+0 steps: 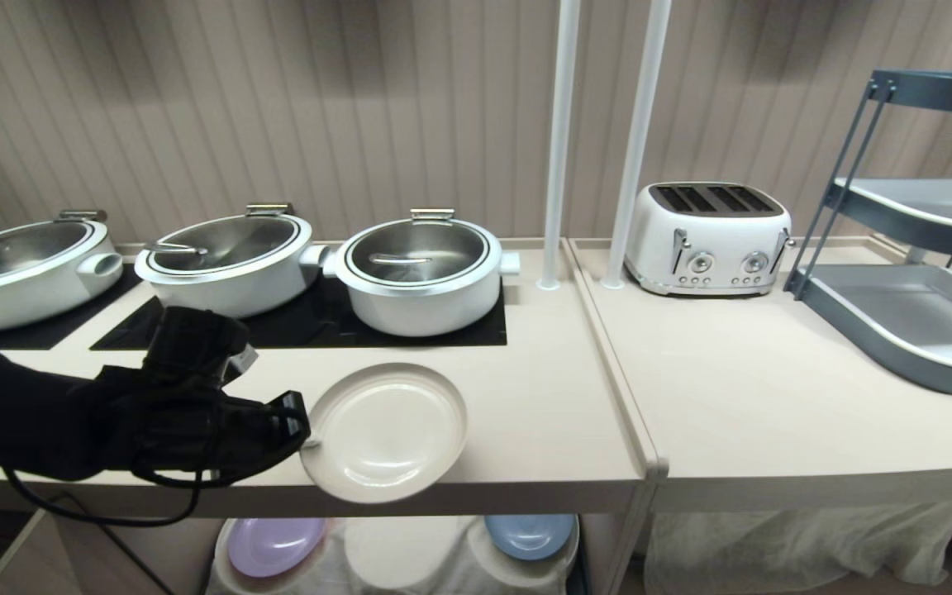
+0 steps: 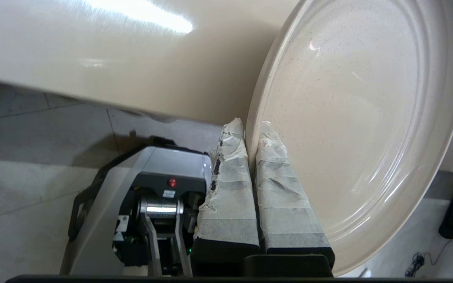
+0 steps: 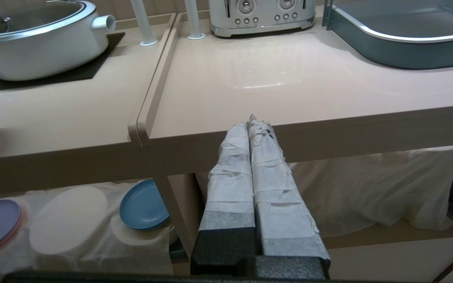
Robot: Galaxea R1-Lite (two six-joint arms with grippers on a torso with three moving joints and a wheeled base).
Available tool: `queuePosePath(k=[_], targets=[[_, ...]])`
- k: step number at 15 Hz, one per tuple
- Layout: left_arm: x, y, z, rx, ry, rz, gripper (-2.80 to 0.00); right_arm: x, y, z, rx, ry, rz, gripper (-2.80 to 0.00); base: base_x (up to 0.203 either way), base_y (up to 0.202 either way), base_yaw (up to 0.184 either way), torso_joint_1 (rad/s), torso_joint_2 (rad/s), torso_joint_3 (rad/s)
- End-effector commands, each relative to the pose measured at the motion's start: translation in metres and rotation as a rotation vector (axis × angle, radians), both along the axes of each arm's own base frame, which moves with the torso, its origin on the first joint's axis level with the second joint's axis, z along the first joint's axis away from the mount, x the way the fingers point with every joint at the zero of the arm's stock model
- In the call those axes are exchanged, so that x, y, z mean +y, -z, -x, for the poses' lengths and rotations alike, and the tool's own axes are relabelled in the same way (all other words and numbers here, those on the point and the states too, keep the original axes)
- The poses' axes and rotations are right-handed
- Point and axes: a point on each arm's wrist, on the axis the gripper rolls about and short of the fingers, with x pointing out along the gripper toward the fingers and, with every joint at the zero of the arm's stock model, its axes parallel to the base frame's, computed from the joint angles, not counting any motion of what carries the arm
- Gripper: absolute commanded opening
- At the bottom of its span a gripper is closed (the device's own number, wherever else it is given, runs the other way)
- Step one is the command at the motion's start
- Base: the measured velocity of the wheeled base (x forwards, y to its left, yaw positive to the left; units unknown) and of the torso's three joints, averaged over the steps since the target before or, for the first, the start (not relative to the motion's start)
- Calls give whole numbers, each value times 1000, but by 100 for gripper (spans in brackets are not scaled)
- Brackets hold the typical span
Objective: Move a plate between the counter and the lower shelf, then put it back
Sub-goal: Put the plate
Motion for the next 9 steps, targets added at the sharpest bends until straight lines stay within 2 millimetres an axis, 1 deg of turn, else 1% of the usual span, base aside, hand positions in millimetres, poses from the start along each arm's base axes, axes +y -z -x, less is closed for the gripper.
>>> queuePosePath(k=[1,5,7,9], targets=[[-3,7,-17,13,-3,2,-280,0,0,0,1,0,-1,-280,0,0,0,0,0,0],[-8,14,-43,19,0,1,-280,0,0,0,1,0,-1,-280,0,0,0,0,0,0],[-9,19,-51,30,1,-2,-280,0,0,0,1,0,-1,-280,0,0,0,0,0,0],[-10,23,-52,43,3,-4,-280,0,0,0,1,0,-1,-280,0,0,0,0,0,0]])
